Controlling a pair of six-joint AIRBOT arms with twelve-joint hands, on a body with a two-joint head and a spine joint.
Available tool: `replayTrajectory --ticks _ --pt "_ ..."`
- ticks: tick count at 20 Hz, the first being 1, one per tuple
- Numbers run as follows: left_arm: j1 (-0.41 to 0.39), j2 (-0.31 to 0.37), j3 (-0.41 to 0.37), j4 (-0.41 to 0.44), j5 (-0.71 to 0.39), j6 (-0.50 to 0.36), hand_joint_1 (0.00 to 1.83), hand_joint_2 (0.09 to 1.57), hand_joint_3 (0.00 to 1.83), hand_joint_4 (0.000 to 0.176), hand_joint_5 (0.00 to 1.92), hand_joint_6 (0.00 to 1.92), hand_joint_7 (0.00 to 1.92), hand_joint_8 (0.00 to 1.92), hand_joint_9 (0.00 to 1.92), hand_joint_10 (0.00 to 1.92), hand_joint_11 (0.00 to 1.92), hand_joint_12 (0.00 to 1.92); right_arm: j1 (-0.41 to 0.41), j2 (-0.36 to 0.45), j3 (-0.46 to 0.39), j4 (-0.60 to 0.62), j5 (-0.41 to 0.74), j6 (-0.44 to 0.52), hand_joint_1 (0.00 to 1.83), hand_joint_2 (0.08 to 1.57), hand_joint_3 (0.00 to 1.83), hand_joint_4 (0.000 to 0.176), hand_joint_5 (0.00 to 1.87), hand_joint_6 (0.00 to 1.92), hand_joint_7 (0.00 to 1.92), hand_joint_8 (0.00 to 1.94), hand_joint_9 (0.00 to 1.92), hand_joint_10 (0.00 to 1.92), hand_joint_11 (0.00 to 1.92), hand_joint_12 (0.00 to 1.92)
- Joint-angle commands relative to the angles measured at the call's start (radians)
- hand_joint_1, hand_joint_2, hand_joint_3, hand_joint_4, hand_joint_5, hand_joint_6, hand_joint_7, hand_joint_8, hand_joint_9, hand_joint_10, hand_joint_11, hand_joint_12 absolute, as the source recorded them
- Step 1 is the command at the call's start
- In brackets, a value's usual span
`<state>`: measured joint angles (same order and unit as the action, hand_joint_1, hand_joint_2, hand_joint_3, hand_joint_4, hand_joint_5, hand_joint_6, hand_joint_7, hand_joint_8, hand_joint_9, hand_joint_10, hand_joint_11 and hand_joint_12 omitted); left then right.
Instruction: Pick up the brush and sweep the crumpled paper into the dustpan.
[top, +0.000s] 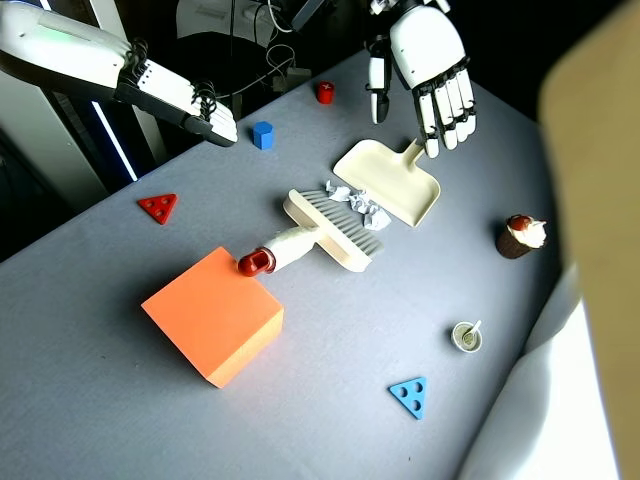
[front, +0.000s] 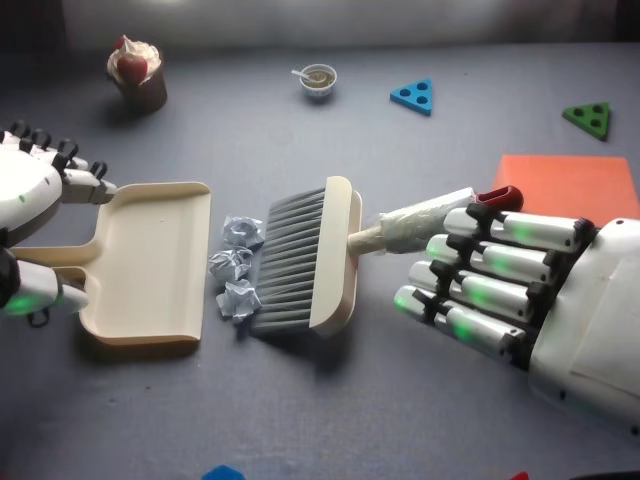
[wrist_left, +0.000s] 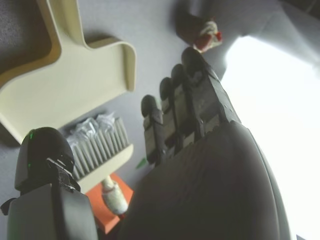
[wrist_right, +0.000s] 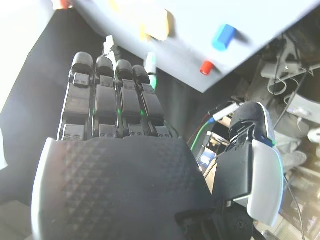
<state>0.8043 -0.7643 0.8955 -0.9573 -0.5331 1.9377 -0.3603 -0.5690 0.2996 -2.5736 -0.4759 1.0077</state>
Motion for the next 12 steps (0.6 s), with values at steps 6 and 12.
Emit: replayTrajectory --ticks 6,12 --pt "0.086 -0.026 0.036 0.065 -0.158 -0.072 0.80 1.04 0.00 0.088 0.50 0.00 0.31 0.00 0.27 0.00 0.10 0.50 -0.006 -0.020 0.007 -0.012 -0.160 -0.007 0.00 1.00 0.01 0.000 0.12 0.01 0.13 0.01 0.15 0.01 0.15 0.01" --pt "0.125 -0.066 0.056 0.059 -0.180 -0.090 0.79 1.05 0.00 0.103 0.54 0.01 0.31 0.01 0.28 0.01 0.04 0.64 -0.010 -0.024 0.012 0.018 -0.189 -0.023 0.00 1.01 0.00 0.000 0.11 0.00 0.14 0.01 0.16 0.01 0.17 0.01"
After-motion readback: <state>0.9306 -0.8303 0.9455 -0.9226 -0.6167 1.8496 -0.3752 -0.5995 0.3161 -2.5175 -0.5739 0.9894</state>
